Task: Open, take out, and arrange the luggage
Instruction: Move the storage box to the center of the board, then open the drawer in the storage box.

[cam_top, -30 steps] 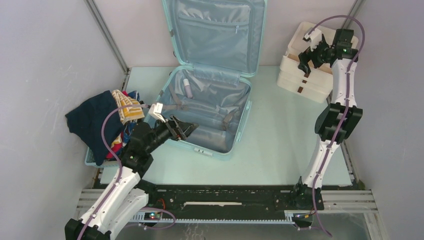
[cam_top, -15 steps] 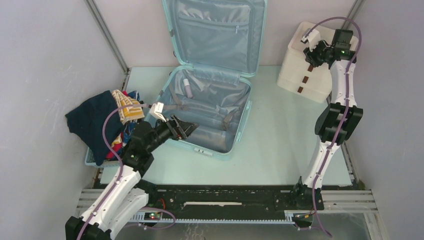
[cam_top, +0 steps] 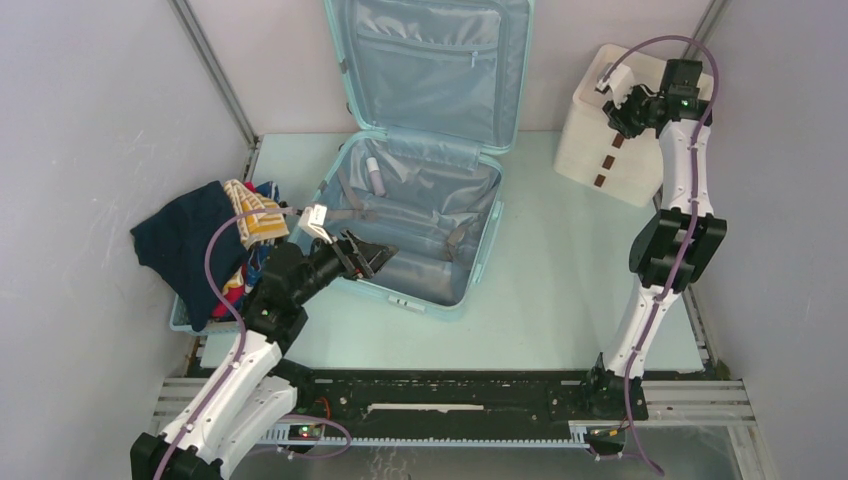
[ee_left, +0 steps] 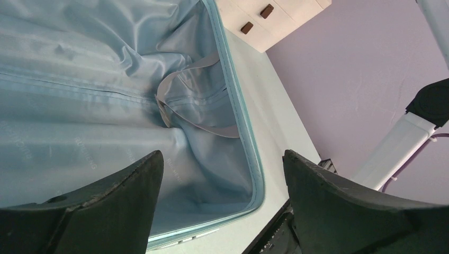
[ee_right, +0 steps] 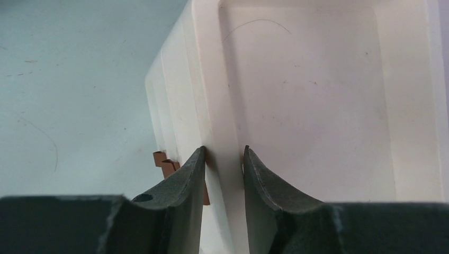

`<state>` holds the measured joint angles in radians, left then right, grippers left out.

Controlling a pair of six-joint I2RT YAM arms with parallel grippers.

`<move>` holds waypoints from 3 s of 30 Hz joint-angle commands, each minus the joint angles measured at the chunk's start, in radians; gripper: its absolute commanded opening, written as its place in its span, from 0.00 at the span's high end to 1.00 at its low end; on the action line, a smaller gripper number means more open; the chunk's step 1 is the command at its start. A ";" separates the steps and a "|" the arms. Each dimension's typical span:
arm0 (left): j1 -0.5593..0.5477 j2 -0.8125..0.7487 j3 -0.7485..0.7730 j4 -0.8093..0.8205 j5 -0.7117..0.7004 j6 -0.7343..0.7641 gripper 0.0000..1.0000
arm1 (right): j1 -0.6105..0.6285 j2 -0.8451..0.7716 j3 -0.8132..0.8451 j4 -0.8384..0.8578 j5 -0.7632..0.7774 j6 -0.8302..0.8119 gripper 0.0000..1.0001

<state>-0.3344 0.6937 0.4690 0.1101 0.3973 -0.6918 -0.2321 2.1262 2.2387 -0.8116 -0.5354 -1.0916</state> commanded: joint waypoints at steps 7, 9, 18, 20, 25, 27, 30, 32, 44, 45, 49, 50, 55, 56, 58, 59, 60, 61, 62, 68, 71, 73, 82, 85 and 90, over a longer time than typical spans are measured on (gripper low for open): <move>0.000 0.010 0.024 0.056 0.018 -0.006 0.13 | 0.053 -0.104 -0.055 -0.268 -0.071 0.061 1.00; 0.000 0.012 0.023 0.058 0.018 -0.006 0.13 | 0.056 -0.117 -0.061 -0.274 -0.079 0.077 1.00; -0.001 0.009 0.010 0.065 0.020 -0.005 0.12 | 0.083 -0.200 -0.128 -0.318 -0.110 0.118 1.00; 0.000 0.008 0.005 0.068 0.020 -0.006 0.12 | 0.094 -0.224 -0.154 -0.331 -0.117 0.124 1.00; 0.000 0.007 0.000 0.074 0.023 -0.007 0.12 | 0.113 -0.288 -0.230 -0.333 -0.117 0.153 1.00; 0.000 0.006 0.002 0.073 0.025 -0.006 0.13 | 0.118 -0.311 -0.253 -0.331 -0.116 0.167 1.00; 0.000 0.001 0.003 0.074 0.027 -0.008 0.13 | 0.126 -0.347 -0.282 -0.333 -0.120 0.192 1.00; 0.000 -0.004 0.003 0.071 0.026 -0.009 0.13 | 0.133 -0.370 -0.298 -0.337 -0.124 0.205 1.00; 0.000 -0.097 0.006 0.012 0.024 -0.023 0.13 | 0.155 -0.545 -0.441 -0.216 -0.084 0.322 0.23; 0.000 -0.105 0.009 0.006 0.023 -0.024 0.13 | 0.154 -0.570 -0.456 -0.196 -0.081 0.332 0.19; 0.000 -0.123 0.017 -0.005 0.021 -0.034 0.12 | 0.144 -0.669 -0.489 -0.161 -0.105 0.384 0.02; 0.000 -0.125 0.017 -0.004 0.022 -0.037 0.13 | 0.142 -0.695 -0.492 -0.162 -0.132 0.392 0.00; 0.000 -0.127 0.027 -0.035 0.029 -0.036 0.12 | 0.144 -0.837 -0.527 -0.186 -0.326 0.445 0.00; 0.000 -0.126 0.031 -0.047 0.029 -0.032 0.12 | 0.147 -0.866 -0.537 -0.200 -0.376 0.432 0.01; 0.000 -0.121 0.046 -0.073 0.024 -0.024 0.13 | 0.167 -0.921 -0.553 -0.237 -0.449 0.379 0.00; 0.000 -0.117 0.055 -0.080 0.020 -0.022 0.13 | 0.187 -0.945 -0.558 -0.262 -0.469 0.339 0.00; 0.000 -0.113 0.061 -0.084 0.015 -0.023 0.13 | 0.209 -0.973 -0.560 -0.290 -0.489 0.296 0.00; 0.000 -0.109 0.067 -0.084 0.011 -0.023 0.13 | 0.226 -0.989 -0.554 -0.320 -0.500 0.256 0.00; 0.000 -0.100 0.077 -0.087 0.008 -0.023 0.13 | 0.273 -0.995 -0.537 -0.368 -0.506 0.223 0.00; -0.001 -0.028 0.141 -0.076 0.018 -0.054 0.12 | 0.400 -1.028 -0.497 -0.511 -0.609 0.105 0.00; -0.002 -0.005 0.161 -0.021 0.006 -0.122 0.08 | 0.411 -1.049 -0.553 -0.521 -0.687 0.097 0.00; -0.003 0.009 0.192 -0.003 -0.021 -0.172 0.02 | 0.412 -1.065 -0.620 -0.495 -0.675 0.101 0.00; -0.126 0.186 0.671 -0.295 -0.248 -0.225 0.00 | 0.286 -1.080 -0.757 -0.474 -0.691 0.137 0.00; -0.207 0.235 0.811 -0.343 -0.337 -0.243 0.00 | 0.186 -1.078 -0.775 -0.465 -0.738 0.156 0.00; -0.273 0.301 1.017 -0.454 -0.381 -0.232 0.00 | 0.094 -1.100 -0.871 -0.312 -0.759 0.292 0.00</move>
<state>-0.5774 0.9665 1.3437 -0.2352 0.1009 -0.9108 -0.0944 1.0439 1.4220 -1.2293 -1.2415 -0.9062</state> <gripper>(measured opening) 0.996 0.998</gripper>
